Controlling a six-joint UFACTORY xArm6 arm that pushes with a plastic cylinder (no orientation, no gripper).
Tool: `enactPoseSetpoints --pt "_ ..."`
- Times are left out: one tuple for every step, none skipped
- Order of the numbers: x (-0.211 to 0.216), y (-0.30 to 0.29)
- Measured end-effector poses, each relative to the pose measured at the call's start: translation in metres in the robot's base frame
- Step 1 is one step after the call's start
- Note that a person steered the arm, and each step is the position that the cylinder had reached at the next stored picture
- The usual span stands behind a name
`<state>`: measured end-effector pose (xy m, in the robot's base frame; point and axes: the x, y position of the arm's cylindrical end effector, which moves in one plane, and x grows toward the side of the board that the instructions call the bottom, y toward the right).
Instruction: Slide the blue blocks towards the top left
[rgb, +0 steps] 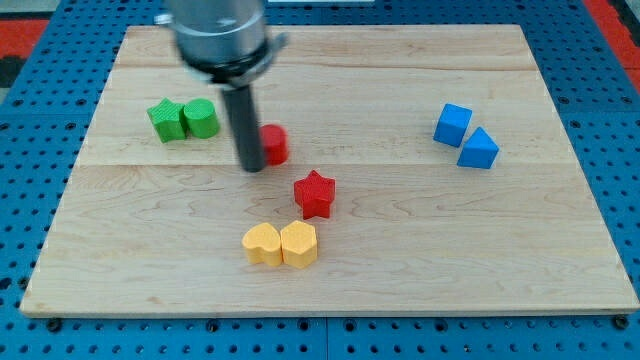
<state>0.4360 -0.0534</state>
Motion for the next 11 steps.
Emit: enactPoseSetpoints --pt "0.007 0.048" --pt "0.015 0.141" --pt "0.033 0.227" --pt "0.038 0.256" --pt "-0.012 0.235" --pt "-0.055 0.202" --pt "-0.108 0.169" --pt "-0.125 0.079" --pt "-0.142 0.087" --pt "-0.114 0.175" --pt "-0.071 0.174"
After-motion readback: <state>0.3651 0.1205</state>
